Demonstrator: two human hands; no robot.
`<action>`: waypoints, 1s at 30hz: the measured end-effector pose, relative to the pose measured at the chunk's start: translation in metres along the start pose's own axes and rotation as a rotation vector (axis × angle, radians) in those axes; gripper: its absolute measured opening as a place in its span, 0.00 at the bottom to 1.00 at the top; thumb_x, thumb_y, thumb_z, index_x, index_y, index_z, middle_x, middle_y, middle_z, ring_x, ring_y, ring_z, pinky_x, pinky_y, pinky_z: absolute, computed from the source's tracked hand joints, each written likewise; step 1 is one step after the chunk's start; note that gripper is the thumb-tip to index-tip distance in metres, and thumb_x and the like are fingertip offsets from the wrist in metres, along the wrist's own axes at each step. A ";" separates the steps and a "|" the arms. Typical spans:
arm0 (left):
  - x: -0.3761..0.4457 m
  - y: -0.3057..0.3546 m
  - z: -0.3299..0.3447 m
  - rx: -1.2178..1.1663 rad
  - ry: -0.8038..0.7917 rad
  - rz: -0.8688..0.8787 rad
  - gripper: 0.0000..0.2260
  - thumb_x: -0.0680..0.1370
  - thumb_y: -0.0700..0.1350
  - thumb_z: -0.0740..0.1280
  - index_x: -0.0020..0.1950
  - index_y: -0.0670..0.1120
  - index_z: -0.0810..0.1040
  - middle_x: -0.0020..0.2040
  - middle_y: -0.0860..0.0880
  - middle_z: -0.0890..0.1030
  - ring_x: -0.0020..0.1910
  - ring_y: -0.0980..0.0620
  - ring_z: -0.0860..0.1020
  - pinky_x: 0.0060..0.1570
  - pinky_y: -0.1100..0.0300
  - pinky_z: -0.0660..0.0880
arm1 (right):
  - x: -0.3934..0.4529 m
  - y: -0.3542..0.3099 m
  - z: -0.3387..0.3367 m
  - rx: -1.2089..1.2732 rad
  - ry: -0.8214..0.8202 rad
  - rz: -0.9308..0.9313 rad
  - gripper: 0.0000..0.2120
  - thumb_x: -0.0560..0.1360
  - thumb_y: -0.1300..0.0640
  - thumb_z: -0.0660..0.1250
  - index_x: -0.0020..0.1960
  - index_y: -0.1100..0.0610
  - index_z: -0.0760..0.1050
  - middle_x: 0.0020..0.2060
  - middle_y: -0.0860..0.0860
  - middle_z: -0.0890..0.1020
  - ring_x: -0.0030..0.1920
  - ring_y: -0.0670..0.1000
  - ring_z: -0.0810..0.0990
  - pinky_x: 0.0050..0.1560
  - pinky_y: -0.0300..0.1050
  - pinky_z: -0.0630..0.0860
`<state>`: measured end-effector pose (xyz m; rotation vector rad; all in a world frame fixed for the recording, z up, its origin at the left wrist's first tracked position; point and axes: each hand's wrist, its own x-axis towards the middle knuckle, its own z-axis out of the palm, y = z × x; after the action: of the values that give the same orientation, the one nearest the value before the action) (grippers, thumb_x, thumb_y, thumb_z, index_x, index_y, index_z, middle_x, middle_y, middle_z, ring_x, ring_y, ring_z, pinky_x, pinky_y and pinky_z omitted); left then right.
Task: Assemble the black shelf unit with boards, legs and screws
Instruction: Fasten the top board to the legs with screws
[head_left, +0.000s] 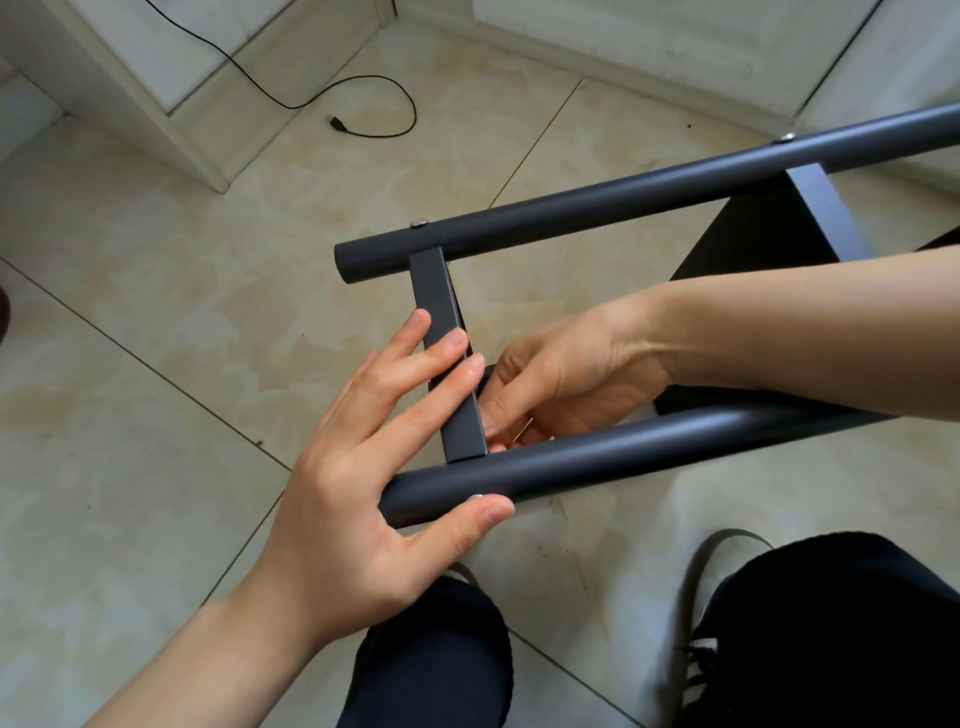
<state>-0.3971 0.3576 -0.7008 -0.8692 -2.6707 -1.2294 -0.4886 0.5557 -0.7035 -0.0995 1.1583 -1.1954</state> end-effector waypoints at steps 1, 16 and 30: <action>0.000 0.000 0.000 0.000 0.000 0.001 0.28 0.79 0.59 0.65 0.71 0.41 0.70 0.74 0.44 0.70 0.79 0.43 0.63 0.75 0.42 0.64 | 0.000 0.000 0.000 -0.002 0.003 0.004 0.08 0.78 0.58 0.64 0.45 0.59 0.81 0.42 0.54 0.82 0.44 0.50 0.81 0.52 0.46 0.78; 0.000 -0.001 0.000 0.003 0.006 0.012 0.28 0.79 0.59 0.65 0.71 0.42 0.70 0.74 0.45 0.70 0.79 0.44 0.63 0.75 0.43 0.64 | -0.002 0.001 -0.004 0.018 -0.059 -0.041 0.08 0.72 0.58 0.66 0.45 0.61 0.81 0.40 0.54 0.84 0.40 0.48 0.83 0.45 0.42 0.80; 0.000 0.001 0.000 0.002 0.005 0.012 0.28 0.79 0.59 0.66 0.71 0.42 0.70 0.74 0.46 0.70 0.79 0.43 0.64 0.75 0.47 0.63 | -0.002 -0.001 0.001 0.015 -0.002 -0.005 0.09 0.80 0.61 0.61 0.50 0.62 0.79 0.45 0.56 0.82 0.43 0.50 0.82 0.45 0.41 0.81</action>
<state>-0.3969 0.3580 -0.7002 -0.8788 -2.6588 -1.2244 -0.4888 0.5562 -0.7010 -0.0923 1.1480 -1.2074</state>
